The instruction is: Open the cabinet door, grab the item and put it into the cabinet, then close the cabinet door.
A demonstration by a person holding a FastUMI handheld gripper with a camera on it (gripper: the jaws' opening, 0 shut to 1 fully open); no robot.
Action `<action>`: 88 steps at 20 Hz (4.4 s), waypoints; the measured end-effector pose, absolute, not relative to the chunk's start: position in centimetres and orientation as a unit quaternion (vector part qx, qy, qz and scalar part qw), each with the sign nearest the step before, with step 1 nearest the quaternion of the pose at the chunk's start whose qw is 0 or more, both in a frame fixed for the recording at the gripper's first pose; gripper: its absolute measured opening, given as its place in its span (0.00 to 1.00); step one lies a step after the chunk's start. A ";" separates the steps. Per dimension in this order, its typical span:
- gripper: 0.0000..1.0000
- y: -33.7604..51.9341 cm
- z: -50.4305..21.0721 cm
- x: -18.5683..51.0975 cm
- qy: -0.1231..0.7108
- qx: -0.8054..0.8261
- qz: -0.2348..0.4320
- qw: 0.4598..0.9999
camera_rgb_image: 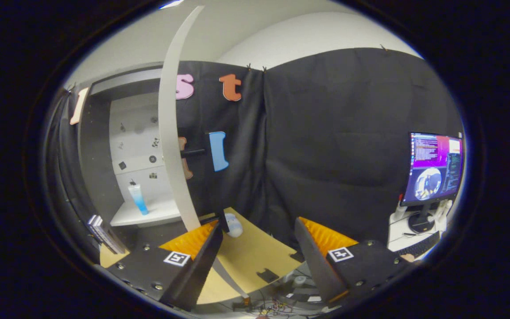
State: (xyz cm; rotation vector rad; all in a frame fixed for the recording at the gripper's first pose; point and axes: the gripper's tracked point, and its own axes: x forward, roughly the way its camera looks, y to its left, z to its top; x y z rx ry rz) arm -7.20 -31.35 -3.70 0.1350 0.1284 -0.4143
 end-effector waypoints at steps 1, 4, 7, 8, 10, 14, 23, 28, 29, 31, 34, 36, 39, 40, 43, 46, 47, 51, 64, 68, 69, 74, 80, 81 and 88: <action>0.97 -31.2 -3.6 -7.2 0.062 0.064 -0.203 0.975; 0.97 -29.2 -3.4 -7.4 0.061 0.063 -0.186 0.979; 0.96 -26.8 -3.2 -7.7 0.056 0.060 -0.157 0.984; 0.97 -26.0 -3.2 -7.6 0.056 0.060 -0.146 0.986; 0.97 -24.1 -3.2 -7.6 0.054 0.054 -0.124 0.989; 0.97 -20.5 -2.9 -7.2 0.055 0.059 -0.078 0.994; 0.97 -13.5 -3.4 -5.0 0.062 0.080 0.008 0.995; 0.97 -9.7 -4.2 -3.0 0.071 0.088 0.048 0.992; 0.98 -8.5 -4.2 -2.4 0.072 0.085 0.057 0.992; 0.98 -6.6 -3.9 -1.3 0.070 0.078 0.077 0.992; 1.00 -3.6 -4.1 0.5 0.077 0.082 0.109 0.988; 1.00 -1.4 -4.0 2.3 0.078 0.087 0.127 0.985; 1.00 2.1 -3.4 5.5 0.070 0.068 0.149 0.984; 1.00 3.4 -3.4 6.5 0.069 0.065 0.155 0.983; 1.00 6.0 -3.0 8.6 0.065 0.049 0.164 0.983; 1.00 8.4 -2.7 10.8 0.056 0.032 0.161 0.985; 1.00 9.2 -2.5 11.8 0.055 0.030 0.161 0.985; 1.00 10.4 -2.6 14.8 0.045 0.021 0.160 0.986; 1.00 12.3 -2.5 20.4 0.020 0.022 0.096 0.995; 1.00 12.2 -2.5 20.4 0.016 0.022 0.098 0.995; 1.00 12.3 -2.6 20.3 0.016 0.023 0.099 0.995; 1.00 12.1 -1.7 18.6 0.010 0.031 0.108 0.994; 1.00 8.8 -1.5 11.0 0.018 0.022 0.098 0.995; 1.00 7.9 -1.6 9.7 0.021 0.015 0.094 0.995; 1.00 2.5 -1.3 2.3 0.034 0.021 0.053 0.998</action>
